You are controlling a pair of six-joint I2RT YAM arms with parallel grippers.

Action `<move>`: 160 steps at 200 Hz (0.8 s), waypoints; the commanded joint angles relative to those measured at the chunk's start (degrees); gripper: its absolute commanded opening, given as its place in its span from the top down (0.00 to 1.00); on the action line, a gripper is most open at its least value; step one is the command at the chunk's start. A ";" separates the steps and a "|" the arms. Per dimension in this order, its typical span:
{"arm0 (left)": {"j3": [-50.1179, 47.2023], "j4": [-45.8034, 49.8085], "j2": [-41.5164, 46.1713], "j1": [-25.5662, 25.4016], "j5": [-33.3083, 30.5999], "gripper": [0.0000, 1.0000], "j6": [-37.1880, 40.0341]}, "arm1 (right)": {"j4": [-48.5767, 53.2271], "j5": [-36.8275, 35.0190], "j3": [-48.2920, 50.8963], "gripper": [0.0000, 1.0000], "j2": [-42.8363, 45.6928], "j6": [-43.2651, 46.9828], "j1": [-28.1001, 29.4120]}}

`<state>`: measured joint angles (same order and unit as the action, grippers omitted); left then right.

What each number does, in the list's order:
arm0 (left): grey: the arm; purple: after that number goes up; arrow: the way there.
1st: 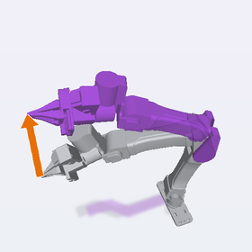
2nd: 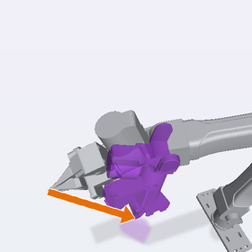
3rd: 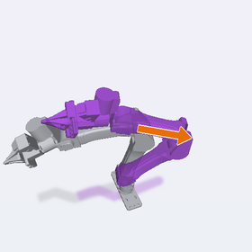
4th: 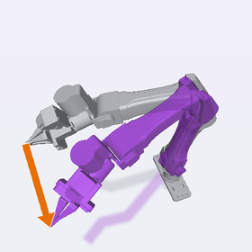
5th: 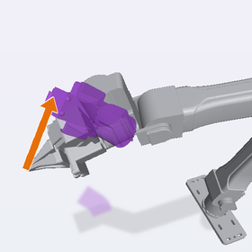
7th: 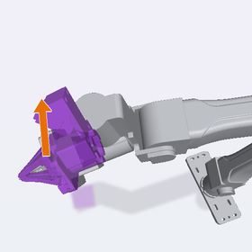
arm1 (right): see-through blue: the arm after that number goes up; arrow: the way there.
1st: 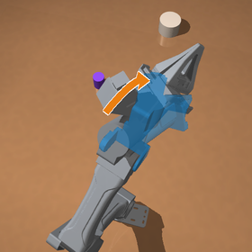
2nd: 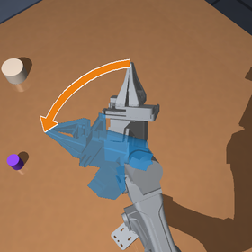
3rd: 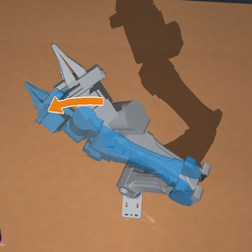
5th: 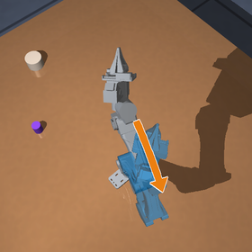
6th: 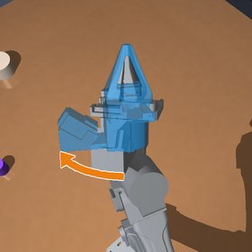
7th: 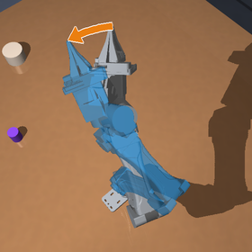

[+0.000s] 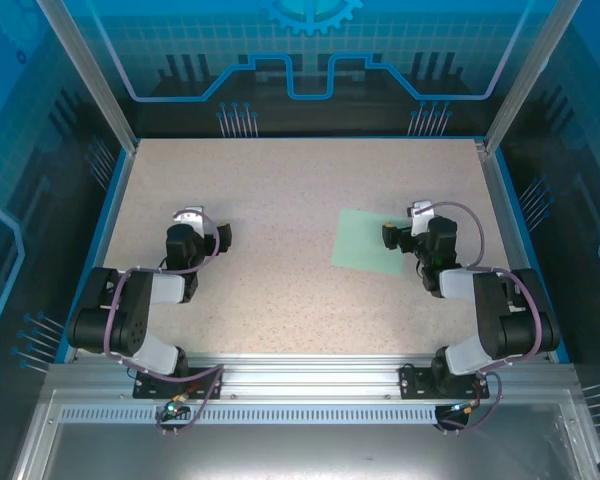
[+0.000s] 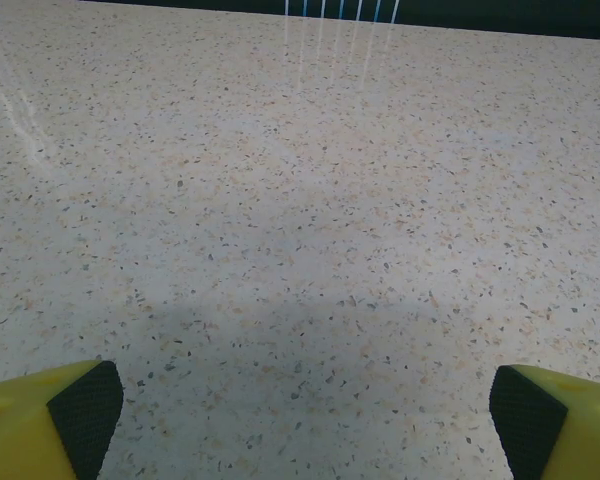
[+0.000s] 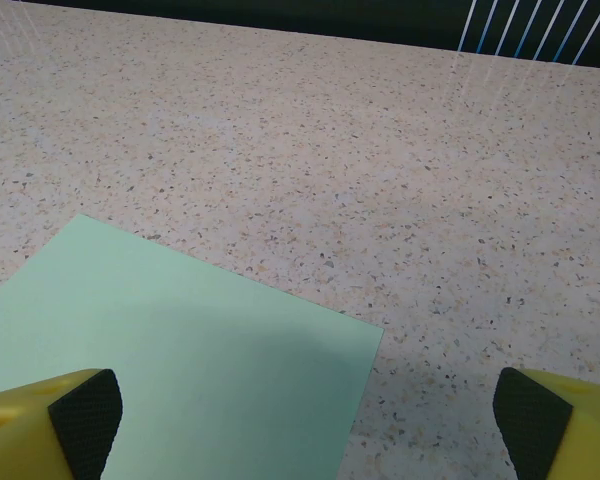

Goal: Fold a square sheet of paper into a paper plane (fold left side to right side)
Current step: Pick up the square sheet of paper from the center of the table.

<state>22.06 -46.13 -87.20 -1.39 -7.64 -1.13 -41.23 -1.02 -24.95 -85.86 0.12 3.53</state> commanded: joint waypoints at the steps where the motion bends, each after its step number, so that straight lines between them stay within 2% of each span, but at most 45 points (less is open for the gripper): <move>1: 1.41 0.17 0.25 0.48 1.21 0.01 0.65 | -1.83 -0.08 0.25 0.01 -0.36 0.84 -0.67; 75: 1.49 0.40 0.27 0.51 1.31 0.01 0.60 | -1.75 0.99 0.25 0.00 -0.36 0.46 -1.16; 95: 2.55 2.68 0.81 0.77 3.46 0.01 1.11 | -1.67 1.27 0.19 0.00 -0.14 0.08 -1.61; 109: 4.74 8.12 3.36 0.77 2.87 0.02 0.80 | 3.04 -1.57 -1.63 0.00 1.72 -1.38 -1.92; 122: 9.86 22.15 7.64 0.78 2.65 0.01 -1.05 | 13.39 -4.35 -5.40 0.01 5.54 -3.91 -2.56; 132: 12.93 29.43 10.69 0.64 4.33 0.02 -3.37 | 20.90 -6.17 -8.06 0.01 7.81 -6.44 -3.12; 147: 15.13 34.61 14.06 -0.82 7.33 0.02 -6.48 | 30.40 -7.13 -10.80 0.00 10.47 -9.84 -3.26; 160: 18.11 40.20 15.42 -4.15 7.74 0.02 -7.50 | 37.99 -6.71 -13.50 0.00 11.79 -13.36 -3.27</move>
<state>35.05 -20.93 -75.85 -1.91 -3.99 -4.43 -21.04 -5.56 -33.36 -77.73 -5.74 1.39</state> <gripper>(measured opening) 0.986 0.995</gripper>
